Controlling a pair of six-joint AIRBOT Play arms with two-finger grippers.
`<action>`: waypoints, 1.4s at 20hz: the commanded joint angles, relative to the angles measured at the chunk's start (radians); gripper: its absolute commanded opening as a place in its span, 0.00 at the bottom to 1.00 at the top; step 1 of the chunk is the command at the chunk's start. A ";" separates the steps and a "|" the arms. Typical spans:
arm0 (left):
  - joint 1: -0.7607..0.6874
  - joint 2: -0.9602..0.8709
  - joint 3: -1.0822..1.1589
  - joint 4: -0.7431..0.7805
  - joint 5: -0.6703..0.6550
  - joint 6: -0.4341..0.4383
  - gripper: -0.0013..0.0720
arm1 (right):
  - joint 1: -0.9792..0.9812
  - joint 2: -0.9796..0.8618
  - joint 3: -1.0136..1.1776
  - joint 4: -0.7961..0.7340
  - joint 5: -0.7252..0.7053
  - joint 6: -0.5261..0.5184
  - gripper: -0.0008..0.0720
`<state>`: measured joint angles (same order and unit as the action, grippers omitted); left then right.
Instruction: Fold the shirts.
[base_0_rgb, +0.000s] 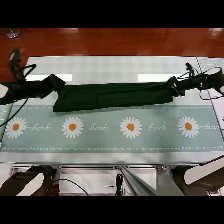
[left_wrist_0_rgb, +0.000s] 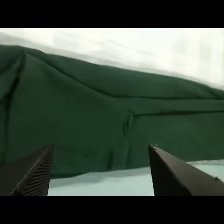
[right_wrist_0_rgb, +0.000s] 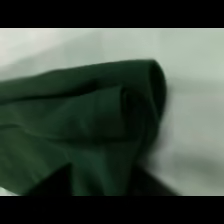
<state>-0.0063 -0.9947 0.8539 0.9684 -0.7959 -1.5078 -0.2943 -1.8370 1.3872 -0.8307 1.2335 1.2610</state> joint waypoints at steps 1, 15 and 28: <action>-0.076 -0.038 -0.005 -0.047 0.008 0.006 0.97 | 0.019 0.018 0.002 0.006 0.085 0.003 0.04; -0.497 -0.361 0.310 -0.100 -0.101 0.102 0.05 | 0.044 0.761 -0.129 -0.216 0.302 0.061 0.04; -0.890 -0.913 0.761 -0.239 -0.193 0.003 0.05 | 0.148 0.977 -0.180 -0.201 0.269 0.174 0.04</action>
<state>-0.8238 -1.8389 1.5803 0.8028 -0.9764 -1.4975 -0.1539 -0.8673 1.2083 -1.0325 1.5124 1.4281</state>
